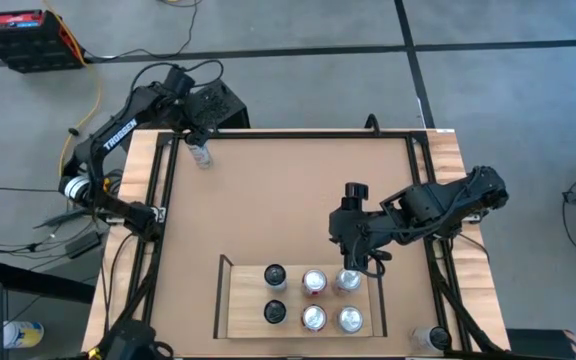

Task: Place canned beverage on shelf
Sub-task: Put the top white pink soda can on the shelf

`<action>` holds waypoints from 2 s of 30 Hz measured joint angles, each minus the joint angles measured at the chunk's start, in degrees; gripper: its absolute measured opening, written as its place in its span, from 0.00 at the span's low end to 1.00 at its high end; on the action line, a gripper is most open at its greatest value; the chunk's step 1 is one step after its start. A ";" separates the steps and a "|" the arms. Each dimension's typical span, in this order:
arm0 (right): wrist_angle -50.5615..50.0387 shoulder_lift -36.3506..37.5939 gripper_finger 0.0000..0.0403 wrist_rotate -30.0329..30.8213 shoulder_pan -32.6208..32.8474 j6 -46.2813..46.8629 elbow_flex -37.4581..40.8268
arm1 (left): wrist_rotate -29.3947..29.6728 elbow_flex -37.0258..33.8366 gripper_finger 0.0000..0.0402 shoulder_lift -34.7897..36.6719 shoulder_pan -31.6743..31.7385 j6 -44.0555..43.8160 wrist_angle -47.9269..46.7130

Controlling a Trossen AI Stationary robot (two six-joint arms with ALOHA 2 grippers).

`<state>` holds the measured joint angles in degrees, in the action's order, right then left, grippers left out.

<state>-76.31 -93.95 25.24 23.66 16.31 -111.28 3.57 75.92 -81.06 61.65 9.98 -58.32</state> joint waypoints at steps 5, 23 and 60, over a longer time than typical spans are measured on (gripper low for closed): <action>-0.02 0.00 0.71 -0.07 0.00 0.21 0.00 | -0.71 -2.04 0.87 -0.86 1.28 1.36 0.26; 0.00 0.00 0.71 -0.04 0.00 0.35 0.00 | -4.52 -7.74 0.83 -0.88 1.99 0.97 4.76; 0.00 0.00 0.71 0.37 -0.17 1.09 0.00 | -6.10 10.53 0.58 5.42 -45.04 -19.75 -9.53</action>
<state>-76.31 -93.95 25.61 23.49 17.39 -111.28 -2.53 86.46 -75.64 16.60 -9.77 -67.85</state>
